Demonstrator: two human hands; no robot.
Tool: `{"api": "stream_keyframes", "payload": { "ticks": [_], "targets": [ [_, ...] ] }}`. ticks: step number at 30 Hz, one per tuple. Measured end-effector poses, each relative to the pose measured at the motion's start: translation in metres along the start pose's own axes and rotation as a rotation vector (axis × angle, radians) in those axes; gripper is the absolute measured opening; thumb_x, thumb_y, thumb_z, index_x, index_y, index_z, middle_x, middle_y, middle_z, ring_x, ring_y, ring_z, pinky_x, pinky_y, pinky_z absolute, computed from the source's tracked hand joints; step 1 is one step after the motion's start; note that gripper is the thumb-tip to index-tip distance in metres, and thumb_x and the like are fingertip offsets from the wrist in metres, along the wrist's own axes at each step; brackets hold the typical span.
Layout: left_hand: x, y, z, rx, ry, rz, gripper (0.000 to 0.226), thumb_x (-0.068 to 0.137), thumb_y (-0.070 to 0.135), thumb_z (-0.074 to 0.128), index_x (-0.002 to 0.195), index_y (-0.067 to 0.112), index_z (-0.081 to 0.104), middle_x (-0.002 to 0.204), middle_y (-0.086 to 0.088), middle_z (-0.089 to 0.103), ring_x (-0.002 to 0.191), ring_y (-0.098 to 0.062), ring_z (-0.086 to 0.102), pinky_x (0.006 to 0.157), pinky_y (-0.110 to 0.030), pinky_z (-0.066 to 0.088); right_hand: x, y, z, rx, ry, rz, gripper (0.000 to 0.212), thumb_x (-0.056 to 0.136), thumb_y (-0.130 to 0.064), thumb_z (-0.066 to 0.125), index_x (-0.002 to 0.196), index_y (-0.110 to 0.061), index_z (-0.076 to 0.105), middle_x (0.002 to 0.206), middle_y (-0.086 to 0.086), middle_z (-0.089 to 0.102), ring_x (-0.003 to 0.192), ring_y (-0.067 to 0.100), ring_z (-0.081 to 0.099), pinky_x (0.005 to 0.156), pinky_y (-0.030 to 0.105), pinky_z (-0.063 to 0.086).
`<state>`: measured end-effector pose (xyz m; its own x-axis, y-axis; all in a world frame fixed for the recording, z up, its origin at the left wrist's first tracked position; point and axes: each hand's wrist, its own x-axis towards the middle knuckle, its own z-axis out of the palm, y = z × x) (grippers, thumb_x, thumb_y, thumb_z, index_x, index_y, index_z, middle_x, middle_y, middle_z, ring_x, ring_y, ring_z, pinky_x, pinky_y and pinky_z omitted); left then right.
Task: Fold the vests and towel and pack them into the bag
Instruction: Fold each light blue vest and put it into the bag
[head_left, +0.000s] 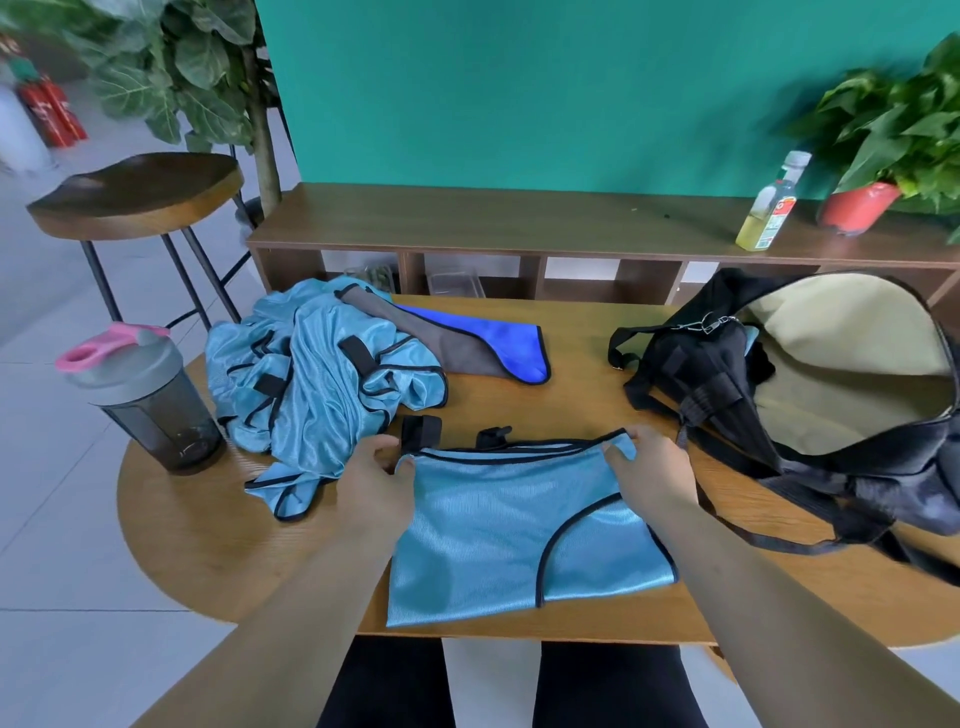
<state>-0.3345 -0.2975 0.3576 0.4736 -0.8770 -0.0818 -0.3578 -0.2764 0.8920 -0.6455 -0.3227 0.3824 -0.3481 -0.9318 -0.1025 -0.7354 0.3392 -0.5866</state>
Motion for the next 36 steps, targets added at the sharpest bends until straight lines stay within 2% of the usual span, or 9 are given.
{"api": "stream_keyframes", "payload": {
  "ticks": [2, 5, 9, 14, 16, 19, 25, 30, 36],
  "targets": [
    [-0.010, 0.007, -0.003, 0.080, -0.021, 0.069, 0.043, 0.102, 0.027, 0.066, 0.140, 0.018, 0.051, 0.102, 0.002, 0.067, 0.093, -0.020, 0.066, 0.076, -0.032, 0.050, -0.001, -0.001, -0.001, 0.024, 0.016, 0.020, 0.050, 0.104, -0.047, 0.058, 0.147, -0.023, 0.049, 0.075, 0.005, 0.067, 0.056, 0.018, 0.061, 0.041, 0.028, 0.043],
    [-0.037, 0.004, -0.011, 0.270, -0.134, 0.266, 0.065, 0.103, 0.036, 0.063, 0.157, 0.022, 0.031, 0.143, -0.002, 0.050, 0.123, -0.020, 0.058, 0.101, -0.031, 0.048, -0.015, 0.003, -0.005, 0.065, -0.004, -0.025, 0.051, 0.105, -0.041, 0.057, 0.151, -0.027, 0.039, 0.087, 0.003, 0.068, 0.054, 0.017, 0.060, 0.039, 0.028, 0.042],
    [-0.060, -0.006, -0.015, 0.433, -0.152, 0.368, 0.065, 0.103, 0.027, 0.061, 0.158, 0.029, 0.027, 0.148, -0.003, 0.028, 0.095, -0.014, 0.053, 0.082, -0.024, 0.043, -0.035, 0.018, 0.004, -0.045, 0.011, -0.169, 0.059, 0.103, -0.031, 0.064, 0.156, -0.034, 0.037, 0.142, 0.002, 0.045, 0.065, 0.012, 0.064, 0.045, 0.022, 0.046],
    [-0.049, -0.015, -0.018, 0.416, -0.093, 0.437, 0.057, 0.097, 0.013, 0.068, 0.147, 0.022, 0.043, 0.147, -0.010, 0.030, 0.103, -0.025, 0.062, 0.085, -0.031, 0.052, -0.044, 0.023, -0.001, 0.049, 0.079, -0.170, 0.053, 0.102, -0.034, 0.067, 0.151, -0.029, 0.047, 0.150, -0.003, 0.038, 0.078, 0.001, 0.054, 0.056, 0.011, 0.043],
    [-0.053, -0.017, -0.021, 0.563, -0.043, 0.569, 0.054, 0.095, 0.019, 0.071, 0.144, 0.017, 0.050, 0.152, -0.011, 0.034, 0.131, -0.032, 0.049, 0.108, -0.044, 0.049, -0.051, 0.026, -0.006, 0.022, 0.147, -0.202, 0.052, 0.101, -0.038, 0.066, 0.149, -0.028, 0.049, 0.151, -0.001, 0.036, 0.099, 0.007, 0.059, 0.075, 0.012, 0.050],
    [-0.063, -0.014, -0.020, 0.731, -0.227, 0.823, 0.051, 0.105, 0.034, 0.055, 0.154, 0.024, 0.047, 0.164, 0.004, 0.035, 0.153, -0.020, 0.026, 0.125, -0.044, 0.032, -0.070, 0.029, 0.001, -0.308, 0.200, -0.444, 0.058, 0.100, -0.049, 0.060, 0.152, -0.026, 0.047, 0.156, 0.000, 0.034, 0.138, 0.022, 0.040, 0.111, 0.040, 0.047],
    [-0.062, -0.021, -0.017, 1.015, -0.552, 0.659, 0.088, 0.097, 0.084, 0.017, 0.165, 0.039, -0.015, 0.169, 0.009, -0.030, 0.153, -0.018, -0.038, 0.127, -0.041, -0.014, -0.095, 0.057, 0.018, -0.626, -0.139, -0.517, 0.085, 0.094, -0.083, -0.002, 0.166, -0.039, -0.008, 0.173, -0.002, -0.022, 0.161, 0.023, -0.016, 0.132, 0.044, 0.007],
    [-0.057, -0.020, -0.018, 1.018, -0.534, 0.668, 0.100, 0.087, 0.094, 0.018, 0.167, 0.039, -0.006, 0.171, 0.012, -0.017, 0.158, -0.019, -0.025, 0.131, -0.042, -0.004, -0.094, 0.069, 0.000, -0.644, -0.163, -0.459, 0.096, 0.089, -0.093, 0.005, 0.162, -0.038, -0.023, 0.170, -0.002, -0.032, 0.159, 0.022, -0.024, 0.132, 0.045, 0.002],
    [-0.053, -0.007, -0.004, 0.902, -0.368, 0.785, 0.070, 0.104, 0.061, 0.021, 0.165, 0.026, 0.028, 0.173, 0.009, 0.021, 0.161, -0.013, 0.007, 0.129, -0.034, 0.012, -0.094, 0.025, 0.002, -0.559, -0.065, -0.496, 0.073, 0.105, -0.067, 0.015, 0.168, -0.031, 0.008, 0.175, -0.005, -0.013, 0.161, 0.018, -0.016, 0.132, 0.042, 0.004]
  ]
}}
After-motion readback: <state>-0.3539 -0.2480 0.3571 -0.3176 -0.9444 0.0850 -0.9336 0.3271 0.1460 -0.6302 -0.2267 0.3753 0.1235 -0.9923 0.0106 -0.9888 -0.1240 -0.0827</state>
